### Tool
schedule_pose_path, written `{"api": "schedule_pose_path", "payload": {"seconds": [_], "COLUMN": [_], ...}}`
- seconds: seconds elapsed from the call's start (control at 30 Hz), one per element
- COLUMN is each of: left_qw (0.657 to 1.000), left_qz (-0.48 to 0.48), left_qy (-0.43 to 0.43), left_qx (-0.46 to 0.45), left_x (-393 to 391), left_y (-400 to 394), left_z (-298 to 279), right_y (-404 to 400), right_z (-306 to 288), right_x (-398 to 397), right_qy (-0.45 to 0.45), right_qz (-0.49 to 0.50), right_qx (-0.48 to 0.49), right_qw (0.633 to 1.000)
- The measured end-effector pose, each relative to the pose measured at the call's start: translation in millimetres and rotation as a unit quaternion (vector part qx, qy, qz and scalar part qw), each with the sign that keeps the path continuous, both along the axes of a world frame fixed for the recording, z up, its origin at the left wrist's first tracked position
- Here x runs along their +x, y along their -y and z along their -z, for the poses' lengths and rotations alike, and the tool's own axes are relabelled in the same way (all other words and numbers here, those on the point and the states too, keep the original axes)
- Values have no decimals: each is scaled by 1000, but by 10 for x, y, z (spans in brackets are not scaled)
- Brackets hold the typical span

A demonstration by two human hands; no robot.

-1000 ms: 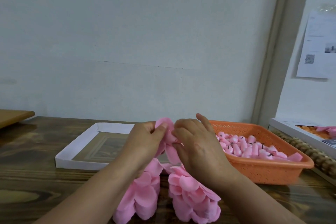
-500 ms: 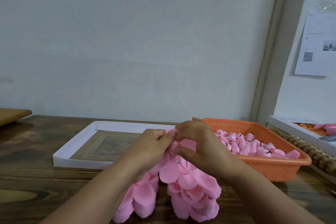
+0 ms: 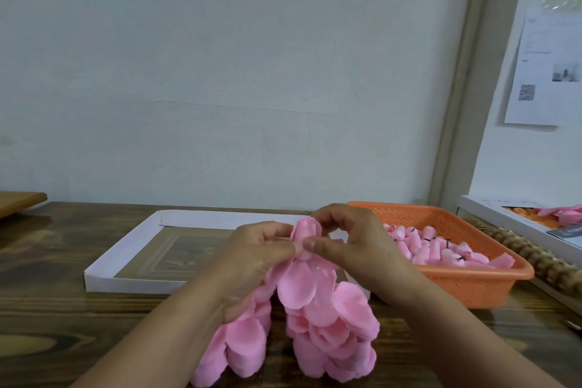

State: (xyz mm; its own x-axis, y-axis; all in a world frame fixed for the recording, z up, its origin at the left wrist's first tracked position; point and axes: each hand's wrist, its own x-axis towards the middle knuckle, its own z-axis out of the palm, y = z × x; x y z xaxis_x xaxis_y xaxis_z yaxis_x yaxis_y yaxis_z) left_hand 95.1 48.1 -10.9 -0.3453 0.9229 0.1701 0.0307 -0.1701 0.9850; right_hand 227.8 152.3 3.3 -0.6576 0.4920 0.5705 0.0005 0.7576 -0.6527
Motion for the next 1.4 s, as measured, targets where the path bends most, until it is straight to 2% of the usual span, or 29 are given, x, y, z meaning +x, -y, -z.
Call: {"api": "schedule_pose_path", "payload": {"seconds": [0.2,0.47,0.57,0.63,0.7,0.8,0.9,0.97,1.03,1.1,1.2,1.4], "left_qw": [1000,999,998,996,991,976,933,915,928,953,966,969], "left_qz": [8,-45,-56,-91,-128,-103,-100,-131,-162,-206,-251,-245], "left_qy": [0,-27,-26,-6,46,192,343,380,335,219,54,-29], "left_qx": [14,9,3,-3,-5,24,40,31,12,-17,-28,2], "left_x": [24,70,67,62,85,151,183,190,200,169,108,141], "left_y": [-10,-56,-45,-69,-92,-102,-118,-132,-141,-156,-166,-181], "left_z": [35,85,50,61,71,59,57,64,72,118,163,132], "right_y": [-26,58,63,50,49,61,51,55,60,63,64,81], "right_z": [33,87,87,96,98,102,116,125,128,127,117,80], "right_x": [6,-51,-50,-59,-75,-99,-111,-115,-113,-108,-100,-105], "right_qy": [-5,-26,-37,-63,-83,-81,-77,-70,-51,-27,1,34], "right_qz": [-4,-14,-51,-28,2,29,50,54,51,47,36,10], "right_qx": [-26,-8,-59,-74,-81,-73,-64,-60,-49,-29,-8,25], "right_qw": [1000,1000,996,995,993,994,994,994,996,998,999,999]}}
